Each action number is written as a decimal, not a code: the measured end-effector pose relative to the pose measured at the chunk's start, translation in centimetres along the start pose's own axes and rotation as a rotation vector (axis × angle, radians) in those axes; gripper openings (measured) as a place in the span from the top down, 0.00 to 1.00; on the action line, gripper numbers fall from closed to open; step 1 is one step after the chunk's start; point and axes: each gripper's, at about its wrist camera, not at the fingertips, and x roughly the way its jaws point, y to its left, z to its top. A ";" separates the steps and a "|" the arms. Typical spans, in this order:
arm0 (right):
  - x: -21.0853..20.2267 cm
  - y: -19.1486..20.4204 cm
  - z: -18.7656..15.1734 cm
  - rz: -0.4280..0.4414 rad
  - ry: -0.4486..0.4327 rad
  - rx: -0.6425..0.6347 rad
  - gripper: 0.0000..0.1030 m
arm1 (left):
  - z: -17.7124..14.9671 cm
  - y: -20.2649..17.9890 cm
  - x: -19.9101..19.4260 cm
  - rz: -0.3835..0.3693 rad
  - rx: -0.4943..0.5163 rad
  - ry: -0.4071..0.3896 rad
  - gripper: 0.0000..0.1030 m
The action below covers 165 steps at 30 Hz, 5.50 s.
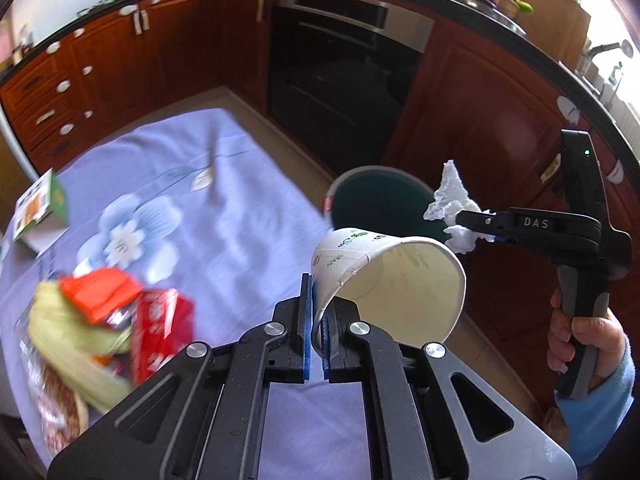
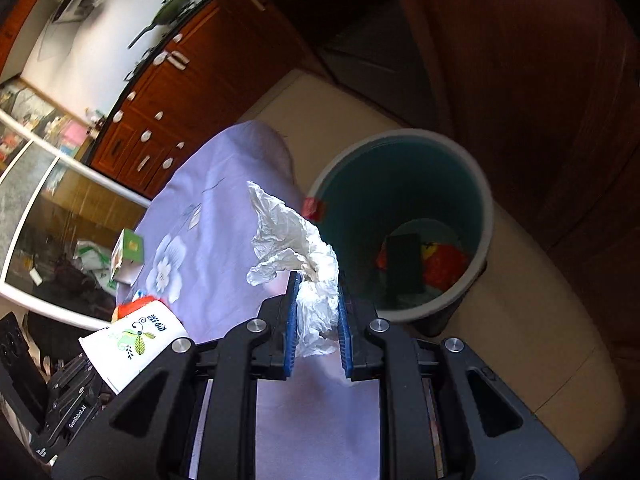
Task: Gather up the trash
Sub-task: 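Carry the tissue and paper cup over the bin and release both, then grasp the red Coca-Cola can with the right tool while the left tool grasps the plastic bag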
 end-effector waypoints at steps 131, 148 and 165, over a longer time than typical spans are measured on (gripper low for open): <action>13.1 21.9 -13.3 -0.035 0.317 -0.322 0.42 | -20.2 29.2 -8.3 0.282 -0.557 0.041 0.69; 9.5 18.5 -11.0 0.061 0.263 -0.255 0.42 | -13.7 21.3 -10.9 0.183 -0.405 -0.052 0.69; 2.5 6.3 -3.4 0.107 0.065 -0.040 0.45 | -4.3 7.4 -1.9 0.029 -0.108 0.062 0.69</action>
